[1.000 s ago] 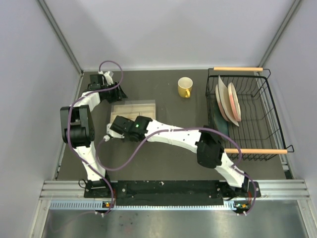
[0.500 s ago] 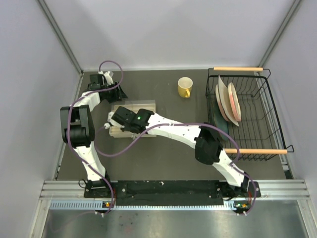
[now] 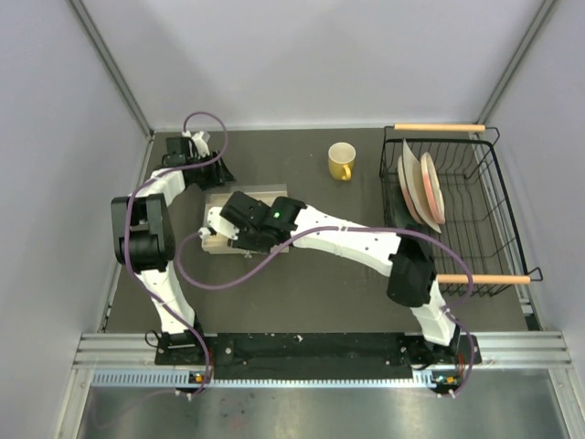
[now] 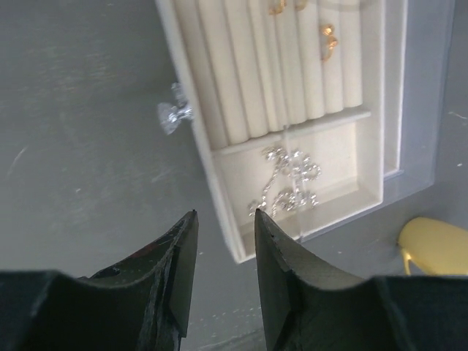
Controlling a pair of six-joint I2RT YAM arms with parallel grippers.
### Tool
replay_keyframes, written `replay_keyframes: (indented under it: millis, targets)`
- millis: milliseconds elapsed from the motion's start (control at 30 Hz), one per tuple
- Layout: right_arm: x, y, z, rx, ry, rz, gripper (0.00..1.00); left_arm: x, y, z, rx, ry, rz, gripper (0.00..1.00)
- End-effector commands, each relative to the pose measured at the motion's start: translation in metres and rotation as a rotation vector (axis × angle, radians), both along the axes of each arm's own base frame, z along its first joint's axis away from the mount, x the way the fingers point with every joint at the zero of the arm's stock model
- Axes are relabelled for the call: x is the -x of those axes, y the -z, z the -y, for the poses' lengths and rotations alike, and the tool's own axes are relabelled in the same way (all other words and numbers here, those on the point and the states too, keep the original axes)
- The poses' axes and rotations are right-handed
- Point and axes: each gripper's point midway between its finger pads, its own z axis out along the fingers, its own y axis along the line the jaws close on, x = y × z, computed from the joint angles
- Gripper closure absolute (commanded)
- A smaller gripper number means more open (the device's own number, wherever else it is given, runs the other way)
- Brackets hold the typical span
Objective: Organize the mixed jewelry
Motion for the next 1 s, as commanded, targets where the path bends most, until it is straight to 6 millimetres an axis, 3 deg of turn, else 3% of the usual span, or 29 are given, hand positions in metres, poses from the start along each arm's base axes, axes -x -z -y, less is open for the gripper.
replay_keyframes:
  millis: [0, 133, 333, 600, 800, 967]
  targets:
    - [0.035, -0.026, -0.001, -0.117, -0.063, -0.126, 0.63, 0.025, 0.040, 0.009, -0.011, 0.036, -0.133, 0.46]
    - [0.065, -0.012, -0.002, -0.116, -0.148, -0.274, 0.64, 0.026, 0.041, 0.010, -0.011, 0.039, -0.137, 0.46]
    - [0.077, 0.006, -0.007, -0.098, -0.198, -0.350, 0.64, 0.024, 0.039, 0.009, -0.015, 0.043, -0.131, 0.46]
    - [0.066, 0.026, -0.022, -0.071, -0.190, -0.340, 0.65, 0.025, 0.040, 0.009, -0.018, 0.050, -0.133, 0.46]
    - [0.039, 0.042, -0.027, -0.056, -0.130, -0.293, 0.65, 0.025, 0.040, 0.009, -0.019, 0.051, -0.133, 0.46]
    - [0.017, 0.042, -0.032, -0.071, -0.090, -0.227, 0.66, 0.025, 0.040, 0.011, -0.016, 0.053, -0.133, 0.47]
